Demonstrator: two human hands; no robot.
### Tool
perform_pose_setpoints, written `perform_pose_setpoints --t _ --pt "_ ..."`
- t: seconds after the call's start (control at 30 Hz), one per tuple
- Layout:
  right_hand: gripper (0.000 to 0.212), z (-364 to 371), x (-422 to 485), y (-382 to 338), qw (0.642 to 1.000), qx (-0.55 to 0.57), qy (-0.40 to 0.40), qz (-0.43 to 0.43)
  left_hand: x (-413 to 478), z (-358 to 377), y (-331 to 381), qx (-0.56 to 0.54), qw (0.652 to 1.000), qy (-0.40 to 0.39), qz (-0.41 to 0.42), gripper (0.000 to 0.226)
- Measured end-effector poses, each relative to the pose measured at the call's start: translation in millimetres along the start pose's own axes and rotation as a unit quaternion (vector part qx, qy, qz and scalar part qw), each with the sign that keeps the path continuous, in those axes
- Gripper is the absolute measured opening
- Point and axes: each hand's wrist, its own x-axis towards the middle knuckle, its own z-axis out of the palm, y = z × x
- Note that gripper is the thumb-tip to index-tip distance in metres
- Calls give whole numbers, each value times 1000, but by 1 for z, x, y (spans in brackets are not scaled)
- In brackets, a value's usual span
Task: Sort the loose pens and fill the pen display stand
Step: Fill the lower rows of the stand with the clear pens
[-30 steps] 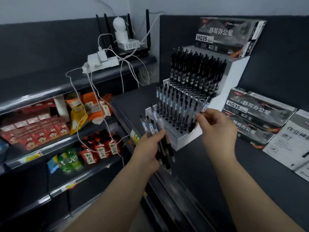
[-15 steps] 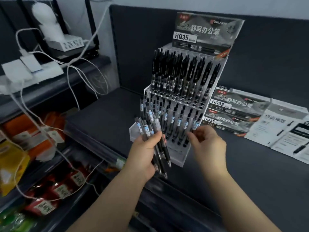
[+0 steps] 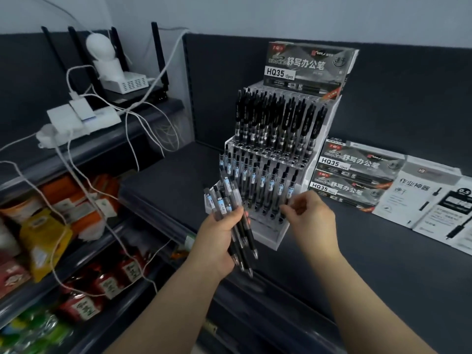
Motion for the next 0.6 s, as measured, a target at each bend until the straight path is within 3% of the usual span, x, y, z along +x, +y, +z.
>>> perform_pose_setpoints --t 0.13,0.3,0.4,0.6 --pt "16 -9 -19 -13 997 77 7 -10 -7 -5 -8 0 1000 -13 -6 15" --pt "9 -4 -33 -36 972 142 -184 -28 -3 3 -6 -25 998 -57 -5 23" --pt "19 2 -31 -37 970 139 -200 -20 1 2 -2 -26 996 -88 -22 26" --pt "14 19 -22 -53 962 164 -220 0 18 -18 19 0 993 -120 -19 24"
